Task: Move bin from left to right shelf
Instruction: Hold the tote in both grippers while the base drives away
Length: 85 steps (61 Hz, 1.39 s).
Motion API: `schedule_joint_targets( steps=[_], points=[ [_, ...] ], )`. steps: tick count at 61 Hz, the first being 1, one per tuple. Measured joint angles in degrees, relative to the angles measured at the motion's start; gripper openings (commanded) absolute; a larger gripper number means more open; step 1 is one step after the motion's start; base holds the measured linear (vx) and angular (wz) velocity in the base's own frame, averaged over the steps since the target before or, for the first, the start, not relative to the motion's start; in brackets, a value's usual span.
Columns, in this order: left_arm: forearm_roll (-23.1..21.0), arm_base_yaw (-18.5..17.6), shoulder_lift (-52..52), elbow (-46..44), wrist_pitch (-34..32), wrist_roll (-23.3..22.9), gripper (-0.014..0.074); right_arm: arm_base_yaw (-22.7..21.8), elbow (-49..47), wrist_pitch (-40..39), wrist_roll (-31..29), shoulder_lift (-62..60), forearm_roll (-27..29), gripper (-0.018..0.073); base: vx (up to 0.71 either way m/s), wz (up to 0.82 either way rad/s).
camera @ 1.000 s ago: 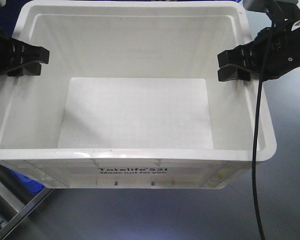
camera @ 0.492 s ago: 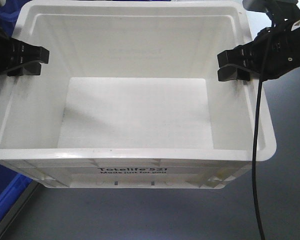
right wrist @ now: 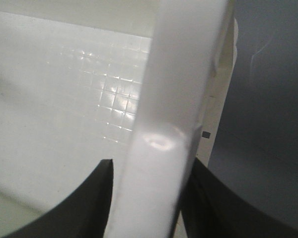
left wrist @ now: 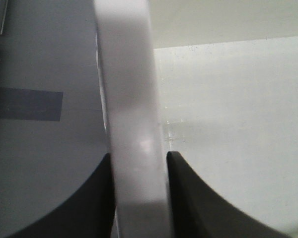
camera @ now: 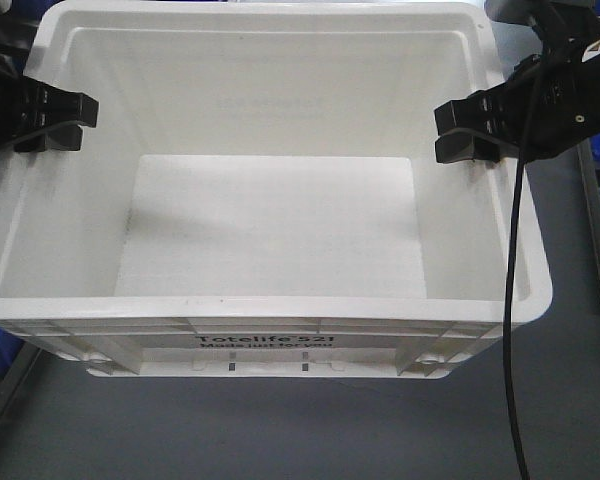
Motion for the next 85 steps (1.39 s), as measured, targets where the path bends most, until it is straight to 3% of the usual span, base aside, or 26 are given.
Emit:
schedule_joint_targets(
  steps=[47,85],
  points=[
    [-0.1,0.0,0.0,0.0,0.0,0.0,-0.0008,0.0,0.0,0.1,0.0,0.0,0.0,-0.0004,0.21,-0.5],
    [-0.1,0.0,0.0,0.0,0.1,0.0,-0.0008,0.0,0.0,0.2,0.0,0.0,-0.1,-0.0004,0.34,-0.09]
  ],
)
